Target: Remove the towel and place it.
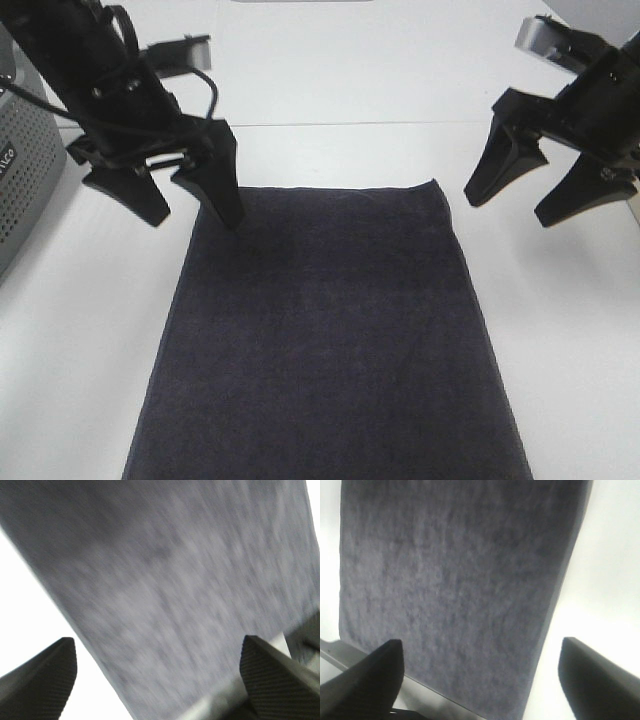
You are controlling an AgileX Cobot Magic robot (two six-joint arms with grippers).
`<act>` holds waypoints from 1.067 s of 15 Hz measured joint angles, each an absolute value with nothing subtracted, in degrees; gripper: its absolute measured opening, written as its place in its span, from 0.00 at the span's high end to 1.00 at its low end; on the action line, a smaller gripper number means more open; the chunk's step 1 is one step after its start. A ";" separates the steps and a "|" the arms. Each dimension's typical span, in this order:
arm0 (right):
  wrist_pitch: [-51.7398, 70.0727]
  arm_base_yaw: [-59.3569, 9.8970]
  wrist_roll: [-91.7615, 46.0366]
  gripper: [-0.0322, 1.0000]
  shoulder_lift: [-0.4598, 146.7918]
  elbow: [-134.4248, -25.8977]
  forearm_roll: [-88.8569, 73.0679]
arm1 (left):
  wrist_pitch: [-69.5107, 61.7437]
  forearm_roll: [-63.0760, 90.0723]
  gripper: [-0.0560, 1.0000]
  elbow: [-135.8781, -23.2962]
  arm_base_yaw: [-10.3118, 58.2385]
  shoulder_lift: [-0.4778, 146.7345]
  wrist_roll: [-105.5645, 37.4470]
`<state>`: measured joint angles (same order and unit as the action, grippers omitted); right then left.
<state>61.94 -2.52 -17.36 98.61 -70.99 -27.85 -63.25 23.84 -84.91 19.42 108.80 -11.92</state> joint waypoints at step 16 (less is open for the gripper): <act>69.50 0.40 -18.85 0.17 138.83 -110.01 -31.51 | -57.47 44.12 0.16 -110.47 4.64 141.12 -34.55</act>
